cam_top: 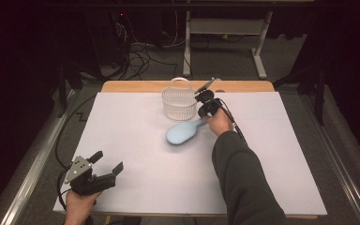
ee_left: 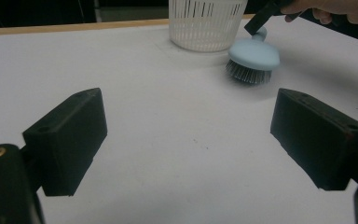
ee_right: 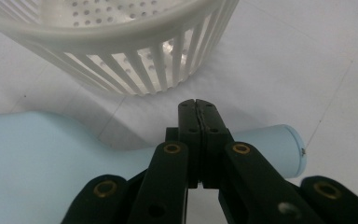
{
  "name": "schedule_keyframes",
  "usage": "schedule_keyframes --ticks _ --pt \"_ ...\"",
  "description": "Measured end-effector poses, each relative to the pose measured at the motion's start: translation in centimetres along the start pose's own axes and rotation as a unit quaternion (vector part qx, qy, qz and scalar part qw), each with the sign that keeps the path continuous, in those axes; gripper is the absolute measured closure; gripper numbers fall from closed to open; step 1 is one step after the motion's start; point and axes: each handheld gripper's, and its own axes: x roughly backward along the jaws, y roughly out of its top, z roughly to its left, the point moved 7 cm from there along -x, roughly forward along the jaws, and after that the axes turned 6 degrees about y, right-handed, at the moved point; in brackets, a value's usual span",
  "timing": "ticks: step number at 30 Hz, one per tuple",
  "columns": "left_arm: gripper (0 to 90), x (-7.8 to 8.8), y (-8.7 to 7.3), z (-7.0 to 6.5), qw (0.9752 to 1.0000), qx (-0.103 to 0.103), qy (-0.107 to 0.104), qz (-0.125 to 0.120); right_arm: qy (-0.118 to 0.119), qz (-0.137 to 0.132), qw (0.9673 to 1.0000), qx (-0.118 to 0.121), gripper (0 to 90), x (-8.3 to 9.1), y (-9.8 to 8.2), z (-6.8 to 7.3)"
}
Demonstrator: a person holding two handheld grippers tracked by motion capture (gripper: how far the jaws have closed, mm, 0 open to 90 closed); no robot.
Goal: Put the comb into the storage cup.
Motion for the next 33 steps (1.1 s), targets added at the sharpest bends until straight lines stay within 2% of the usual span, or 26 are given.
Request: schedule_keyframes --ticks 12,15,33 --pt "9.9 0.0 0.0 0.1 1.0000 0.001 0.001 -0.001 0.003 0.014 0.9999 0.003 90.0 0.0 -0.6 0.3" --pt "9.9 0.0 0.0 0.1 1.0000 0.001 0.001 -0.001 0.004 0.015 0.9998 0.011 90.0 0.0 -0.7 0.3" --pt "10.0 0.0 0.0 0.1 1.0000 0.000 0.001 -0.001 0.022 0.030 0.9991 0.021 90.0 0.2 -1.3 1.3"
